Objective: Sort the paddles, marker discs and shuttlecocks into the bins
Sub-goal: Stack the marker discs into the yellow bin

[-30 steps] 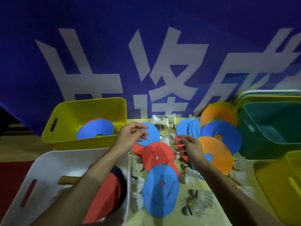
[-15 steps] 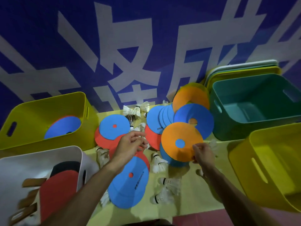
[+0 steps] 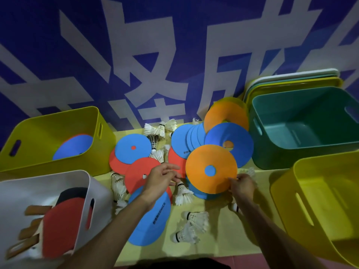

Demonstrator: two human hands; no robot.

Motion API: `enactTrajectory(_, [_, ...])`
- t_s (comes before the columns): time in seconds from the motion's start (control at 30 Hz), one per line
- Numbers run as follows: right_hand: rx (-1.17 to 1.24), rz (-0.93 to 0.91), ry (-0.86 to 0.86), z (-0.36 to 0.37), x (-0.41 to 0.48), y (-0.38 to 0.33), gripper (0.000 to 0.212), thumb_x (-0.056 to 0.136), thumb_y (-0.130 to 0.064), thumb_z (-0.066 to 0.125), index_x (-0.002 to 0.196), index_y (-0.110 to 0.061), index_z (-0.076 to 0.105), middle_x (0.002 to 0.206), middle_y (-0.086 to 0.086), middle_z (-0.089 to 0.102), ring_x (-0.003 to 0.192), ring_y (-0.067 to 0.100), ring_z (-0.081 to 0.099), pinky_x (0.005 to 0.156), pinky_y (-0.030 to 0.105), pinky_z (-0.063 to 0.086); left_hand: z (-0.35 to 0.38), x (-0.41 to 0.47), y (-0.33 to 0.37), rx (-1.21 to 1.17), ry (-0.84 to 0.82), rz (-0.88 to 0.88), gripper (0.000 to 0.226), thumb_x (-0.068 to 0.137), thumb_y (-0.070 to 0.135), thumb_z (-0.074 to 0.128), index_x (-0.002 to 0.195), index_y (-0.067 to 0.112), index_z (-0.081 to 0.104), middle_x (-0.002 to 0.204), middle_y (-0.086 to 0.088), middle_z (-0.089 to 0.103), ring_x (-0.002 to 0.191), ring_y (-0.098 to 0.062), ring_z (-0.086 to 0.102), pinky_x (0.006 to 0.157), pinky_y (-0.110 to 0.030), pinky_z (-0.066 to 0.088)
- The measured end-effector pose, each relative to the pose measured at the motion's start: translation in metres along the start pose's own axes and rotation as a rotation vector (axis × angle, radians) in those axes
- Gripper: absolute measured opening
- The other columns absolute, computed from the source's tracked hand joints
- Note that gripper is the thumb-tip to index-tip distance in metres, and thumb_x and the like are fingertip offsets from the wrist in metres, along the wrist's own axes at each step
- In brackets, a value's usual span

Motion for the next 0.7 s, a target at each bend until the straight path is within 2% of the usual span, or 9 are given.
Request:
enactTrajectory(0.1, [0.021,-0.008,0.001,-0.009,-0.005,-0.005,0.011,0.088,-0.021,0.060,0.084,-0.011,0.062,0.080,0.012,0.068,0.077,0.029,0.067,0.076,0.045,0.057,0.006,0.004,-0.001,0.005,0.000,-0.013,0.021,0.095,0.004,0.047,0.101,0.013,0.065,0.091,-0.008,0.071,0.083,-0.021,0.068,0.075,-0.029,0.054])
enactTrajectory(0.23, [-0.023,-0.109,0.030,-0.020,-0.008,-0.006,0.022,0.091,-0.018,0.054,0.078,-0.006,0.066,0.075,0.015,0.069,0.071,0.029,0.065,0.075,0.046,0.056,0.015,0.010,-0.004,0.029,-0.014,-0.026,0.021,0.094,0.004,0.049,0.100,0.014,0.066,0.090,-0.008,0.071,0.082,-0.018,0.067,0.074,-0.028,0.055])
enactTrajectory(0.43, [-0.017,-0.179,0.134,-0.038,-0.016,-0.011,0.025,0.096,-0.019,0.048,0.098,-0.005,0.069,0.094,0.014,0.070,0.089,0.028,0.063,0.082,0.036,0.047,0.020,0.018,-0.015,0.077,-0.033,-0.061,0.020,0.094,0.004,0.049,0.099,0.014,0.066,0.090,-0.010,0.070,0.080,-0.017,0.066,0.070,-0.024,0.054])
enactTrajectory(0.57, [0.107,-0.139,0.147,-0.047,-0.024,-0.015,0.025,0.098,-0.021,0.046,0.098,-0.006,0.066,0.091,0.014,0.068,0.083,0.026,0.061,0.077,0.034,0.048,0.023,0.029,-0.025,0.126,-0.022,-0.090,0.019,0.094,0.004,0.049,0.099,0.014,0.064,0.092,-0.011,0.070,0.081,-0.018,0.066,0.073,-0.029,0.054])
enactTrajectory(0.63, [0.170,-0.133,0.145,-0.045,-0.026,-0.013,0.029,0.097,-0.028,0.045,0.095,-0.008,0.065,0.088,0.015,0.069,0.080,0.028,0.062,0.075,0.039,0.052,0.023,0.036,-0.030,0.147,0.010,-0.110,0.020,0.093,0.003,0.048,0.101,0.012,0.063,0.093,-0.011,0.069,0.079,-0.018,0.065,0.072,-0.029,0.053])
enactTrajectory(0.7, [0.258,-0.077,0.138,-0.042,-0.025,-0.007,0.039,0.093,-0.041,0.043,0.096,-0.009,0.064,0.087,0.015,0.069,0.081,0.033,0.065,0.073,0.049,0.056,0.024,0.045,-0.035,0.152,0.044,-0.134,0.019,0.093,0.001,0.048,0.104,0.009,0.061,0.092,-0.012,0.067,0.075,-0.017,0.063,0.062,-0.024,0.050])
Point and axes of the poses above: each hand's wrist, its own x-axis towards the middle knuckle, its own z-axis out of the palm, y = z × x, the point moved 8 cm from there along x, towards the middle knuckle
